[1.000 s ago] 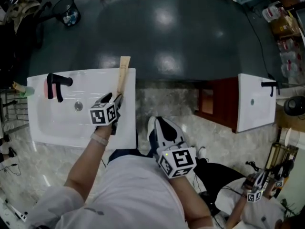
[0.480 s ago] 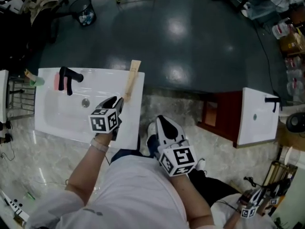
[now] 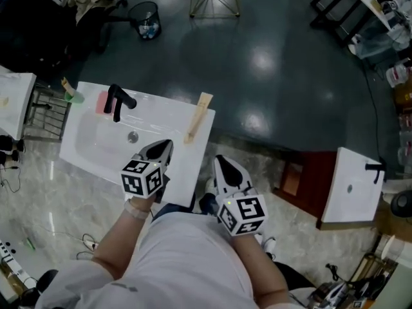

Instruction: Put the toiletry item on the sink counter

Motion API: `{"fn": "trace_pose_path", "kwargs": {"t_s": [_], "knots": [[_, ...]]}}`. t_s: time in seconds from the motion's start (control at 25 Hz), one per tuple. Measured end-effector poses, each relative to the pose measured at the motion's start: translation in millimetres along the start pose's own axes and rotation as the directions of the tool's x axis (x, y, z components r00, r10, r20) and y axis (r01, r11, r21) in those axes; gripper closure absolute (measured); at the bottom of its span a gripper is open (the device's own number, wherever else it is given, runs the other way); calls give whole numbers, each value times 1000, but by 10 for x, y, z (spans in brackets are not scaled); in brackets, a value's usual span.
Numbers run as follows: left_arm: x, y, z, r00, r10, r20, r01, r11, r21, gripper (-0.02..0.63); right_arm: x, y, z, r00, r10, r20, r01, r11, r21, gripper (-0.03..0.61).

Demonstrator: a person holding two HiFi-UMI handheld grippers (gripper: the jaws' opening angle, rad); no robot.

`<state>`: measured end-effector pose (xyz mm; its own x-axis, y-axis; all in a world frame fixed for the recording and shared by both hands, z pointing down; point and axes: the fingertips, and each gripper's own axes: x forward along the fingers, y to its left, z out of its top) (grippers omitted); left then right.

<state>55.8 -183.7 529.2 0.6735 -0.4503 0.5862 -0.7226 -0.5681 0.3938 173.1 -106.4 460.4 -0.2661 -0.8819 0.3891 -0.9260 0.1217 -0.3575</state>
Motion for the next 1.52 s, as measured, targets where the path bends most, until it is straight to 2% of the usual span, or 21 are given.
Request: {"fn": "trace_pose_path", "kwargs": {"t_s": [0.28, 0.6, 0.8, 1.0, 1.16, 1.32, 1.52], "knots": [[-545, -116, 281, 992, 27, 125, -33, 998, 50, 597, 179, 289, 159, 992, 120, 22, -119, 992, -51, 554], [-1248, 33, 595, 954, 83, 288, -96, 995, 34, 597, 380, 725, 411, 967, 249, 55, -240, 962, -128, 554], [-1601, 118, 673, 918, 104, 383, -110, 994, -8, 598, 461, 1018, 584, 942, 328, 74, -310, 932, -189, 554], [-1934, 199, 736, 866, 119, 486, -117, 993, -34, 598, 537, 1300, 675, 910, 406, 79, -376, 892, -252, 554], [-2181, 255, 757, 834, 154, 530, -151, 987, -49, 598, 514, 1512, 741, 879, 468, 91, -427, 858, -284, 554], [-2362, 277, 749, 798, 175, 577, -167, 984, -67, 598, 461, 1669, 773, 860, 502, 93, -445, 827, -344, 554], [-2485, 281, 696, 777, 187, 601, -184, 981, -67, 598, 382, 1822, 773, 832, 545, 106, -474, 797, -374, 554]]}}
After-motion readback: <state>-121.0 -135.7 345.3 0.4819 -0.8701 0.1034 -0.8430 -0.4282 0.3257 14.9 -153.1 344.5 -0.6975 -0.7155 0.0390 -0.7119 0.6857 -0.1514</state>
